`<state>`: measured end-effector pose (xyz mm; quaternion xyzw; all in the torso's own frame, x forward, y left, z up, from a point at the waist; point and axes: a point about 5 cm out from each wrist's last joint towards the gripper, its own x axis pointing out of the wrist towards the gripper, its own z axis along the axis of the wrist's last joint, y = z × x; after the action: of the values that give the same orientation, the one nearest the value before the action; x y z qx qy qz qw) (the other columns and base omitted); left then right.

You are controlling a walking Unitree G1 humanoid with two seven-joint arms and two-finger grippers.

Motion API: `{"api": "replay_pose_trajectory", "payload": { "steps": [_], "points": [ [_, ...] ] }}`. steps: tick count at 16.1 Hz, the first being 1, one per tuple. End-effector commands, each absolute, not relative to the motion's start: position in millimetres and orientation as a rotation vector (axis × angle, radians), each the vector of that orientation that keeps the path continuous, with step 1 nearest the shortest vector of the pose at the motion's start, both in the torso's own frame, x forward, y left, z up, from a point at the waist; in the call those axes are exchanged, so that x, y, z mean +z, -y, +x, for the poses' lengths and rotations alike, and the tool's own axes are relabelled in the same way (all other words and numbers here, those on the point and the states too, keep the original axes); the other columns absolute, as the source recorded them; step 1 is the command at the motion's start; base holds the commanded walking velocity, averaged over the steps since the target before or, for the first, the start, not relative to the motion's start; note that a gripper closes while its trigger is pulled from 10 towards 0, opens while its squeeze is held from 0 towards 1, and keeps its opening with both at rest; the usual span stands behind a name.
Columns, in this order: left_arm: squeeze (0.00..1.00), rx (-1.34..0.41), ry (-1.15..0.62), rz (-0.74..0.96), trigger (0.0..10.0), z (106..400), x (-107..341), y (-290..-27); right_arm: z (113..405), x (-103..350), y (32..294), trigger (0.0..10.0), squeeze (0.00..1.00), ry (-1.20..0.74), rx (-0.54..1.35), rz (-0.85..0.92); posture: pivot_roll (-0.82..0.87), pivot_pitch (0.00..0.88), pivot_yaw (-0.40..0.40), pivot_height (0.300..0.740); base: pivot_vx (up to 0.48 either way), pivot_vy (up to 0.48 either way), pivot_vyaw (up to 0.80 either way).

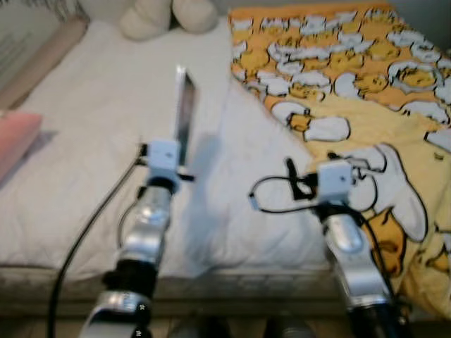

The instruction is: Clean up the room

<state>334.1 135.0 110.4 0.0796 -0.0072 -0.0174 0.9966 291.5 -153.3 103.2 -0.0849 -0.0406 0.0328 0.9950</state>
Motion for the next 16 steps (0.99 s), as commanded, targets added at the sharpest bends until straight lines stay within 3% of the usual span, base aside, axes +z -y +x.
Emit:
{"api": "replay_pose_trajectory", "payload": {
  "steps": [1, 16],
  "points": [
    [0.0, -0.023, 0.049, 0.167, 10.0, 336.9, 118.6, -138.0, 292.3, 104.8, 148.2, 10.0, 0.0, 0.091, 0.084, -0.149, -0.17, 0.047, 0.072, 0.731, 0.0, 0.48, 0.0],
    [0.0, 0.021, 0.019, 0.141, 10.0, 341.5, 113.2, -142.4, 294.4, 97.7, 142.8, 10.0, 0.0, 0.061, 0.139, -0.142, -0.17, 0.045, 0.067, 0.731, 0.0, 0.48, 0.0]
  ]
}}
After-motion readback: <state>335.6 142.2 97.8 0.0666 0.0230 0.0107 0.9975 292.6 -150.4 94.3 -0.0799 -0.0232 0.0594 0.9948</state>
